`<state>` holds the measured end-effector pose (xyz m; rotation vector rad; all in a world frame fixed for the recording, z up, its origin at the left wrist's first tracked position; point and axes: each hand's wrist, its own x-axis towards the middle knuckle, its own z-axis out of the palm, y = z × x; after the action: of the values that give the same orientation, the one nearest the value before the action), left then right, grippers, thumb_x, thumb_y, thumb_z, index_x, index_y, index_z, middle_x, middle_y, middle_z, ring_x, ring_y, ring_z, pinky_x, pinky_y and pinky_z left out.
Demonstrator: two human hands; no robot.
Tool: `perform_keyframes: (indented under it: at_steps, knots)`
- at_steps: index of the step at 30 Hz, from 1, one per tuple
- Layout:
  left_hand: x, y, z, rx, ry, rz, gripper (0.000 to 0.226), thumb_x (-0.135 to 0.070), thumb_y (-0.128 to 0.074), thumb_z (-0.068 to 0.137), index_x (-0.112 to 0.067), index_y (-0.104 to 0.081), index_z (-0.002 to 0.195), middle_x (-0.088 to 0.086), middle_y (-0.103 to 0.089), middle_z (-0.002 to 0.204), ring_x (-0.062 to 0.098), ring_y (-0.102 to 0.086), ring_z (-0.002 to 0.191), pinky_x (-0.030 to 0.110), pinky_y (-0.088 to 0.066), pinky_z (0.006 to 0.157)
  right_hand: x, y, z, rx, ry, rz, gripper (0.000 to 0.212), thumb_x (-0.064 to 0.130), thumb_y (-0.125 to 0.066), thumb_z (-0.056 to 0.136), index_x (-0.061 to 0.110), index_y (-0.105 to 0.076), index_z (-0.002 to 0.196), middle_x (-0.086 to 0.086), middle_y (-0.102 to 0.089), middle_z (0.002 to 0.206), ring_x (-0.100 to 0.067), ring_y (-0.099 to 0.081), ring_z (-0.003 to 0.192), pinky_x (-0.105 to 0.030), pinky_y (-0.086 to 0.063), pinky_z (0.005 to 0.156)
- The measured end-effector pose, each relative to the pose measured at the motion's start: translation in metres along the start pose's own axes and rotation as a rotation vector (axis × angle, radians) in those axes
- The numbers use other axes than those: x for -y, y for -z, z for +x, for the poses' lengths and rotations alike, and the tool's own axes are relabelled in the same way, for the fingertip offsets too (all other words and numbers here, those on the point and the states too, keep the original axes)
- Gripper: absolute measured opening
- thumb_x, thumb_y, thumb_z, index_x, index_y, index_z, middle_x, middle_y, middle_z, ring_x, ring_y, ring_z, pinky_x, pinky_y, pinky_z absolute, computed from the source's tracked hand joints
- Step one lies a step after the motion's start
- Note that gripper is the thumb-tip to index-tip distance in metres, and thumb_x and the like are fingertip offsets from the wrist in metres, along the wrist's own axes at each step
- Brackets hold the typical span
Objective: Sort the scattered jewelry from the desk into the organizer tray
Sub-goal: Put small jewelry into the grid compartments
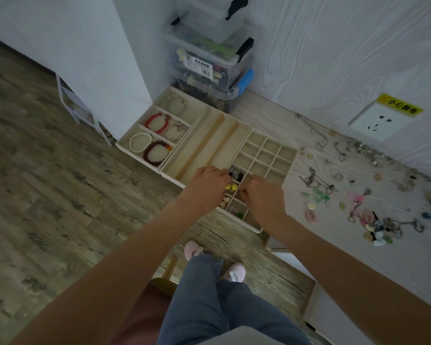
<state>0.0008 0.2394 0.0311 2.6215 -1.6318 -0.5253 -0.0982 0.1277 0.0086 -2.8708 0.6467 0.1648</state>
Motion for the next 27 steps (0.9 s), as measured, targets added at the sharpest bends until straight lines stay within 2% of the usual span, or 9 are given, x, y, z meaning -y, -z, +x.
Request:
perform_keyframes:
  at_steps: [5,12,15,19,22,24,27]
  knots:
    - [0.000,0.000,0.000,0.013,0.004,0.002,0.042,-0.017,-0.044,0.095,-0.019,-0.043,0.137,0.003,-0.029,0.152,0.021,-0.028,0.137,0.036,-0.021,0.112,-0.004,0.004,-0.001,0.029,0.003,0.012,0.021,0.027,-0.049,0.094,0.020,-0.069,0.098,0.000,-0.060,0.098,-0.017,-0.062,0.084,-0.027,-0.042,0.061]
    - [0.001,0.001,-0.001,0.019,0.005,0.003,0.045,-0.018,-0.045,0.096,-0.025,-0.040,0.140,-0.001,-0.026,0.154,0.020,-0.028,0.138,0.035,-0.019,0.112,-0.006,0.004,0.000,0.060,-0.007,0.068,0.022,0.030,-0.050,0.093,0.018,-0.069,0.098,-0.001,-0.061,0.098,-0.019,-0.062,0.083,-0.032,-0.051,0.066]
    - [-0.004,0.000,0.000,-0.031,0.024,0.066,0.044,-0.017,-0.047,0.094,-0.024,-0.043,0.137,-0.001,-0.034,0.150,0.020,-0.033,0.135,0.035,-0.022,0.110,-0.008,0.006,-0.002,0.085,-0.042,0.082,0.025,0.030,-0.048,0.093,0.017,-0.069,0.095,-0.001,-0.060,0.092,-0.020,-0.062,0.082,-0.031,-0.049,0.064]
    - [-0.017,-0.006,0.006,-0.176,0.094,0.081,0.041,-0.010,-0.049,0.091,-0.020,-0.049,0.131,-0.001,-0.050,0.136,0.020,-0.041,0.128,0.034,-0.025,0.108,-0.017,0.014,-0.008,0.060,-0.137,0.202,0.028,0.023,-0.045,0.091,0.013,-0.069,0.079,-0.002,-0.057,0.080,-0.020,-0.057,0.072,-0.029,-0.046,0.061]
    - [-0.031,-0.009,0.013,-0.214,0.061,0.080,0.040,-0.012,-0.048,0.092,-0.019,-0.048,0.131,0.001,-0.051,0.134,0.020,-0.043,0.126,0.035,-0.026,0.108,-0.031,0.020,-0.014,0.010,-0.196,0.280,0.027,0.022,-0.046,0.092,0.012,-0.071,0.088,-0.005,-0.065,0.089,-0.022,-0.060,0.078,-0.030,-0.050,0.065]
    - [-0.040,-0.009,0.019,-0.231,0.029,0.077,0.039,-0.014,-0.047,0.093,-0.020,-0.048,0.132,0.000,-0.051,0.134,0.020,-0.043,0.126,0.035,-0.026,0.109,-0.047,0.021,-0.020,-0.035,-0.229,0.371,0.027,0.023,-0.048,0.094,0.008,-0.070,0.095,-0.009,-0.064,0.096,-0.025,-0.061,0.084,-0.035,-0.052,0.073]
    - [-0.057,-0.008,0.030,-0.254,-0.013,0.068,0.037,-0.015,-0.046,0.092,-0.017,-0.051,0.129,0.002,-0.054,0.129,0.022,-0.046,0.123,0.036,-0.030,0.106,-0.076,0.018,-0.032,-0.072,-0.276,0.437,0.023,0.015,-0.049,0.094,0.009,-0.068,0.105,-0.012,-0.059,0.100,-0.025,-0.060,0.087,-0.032,-0.048,0.078]
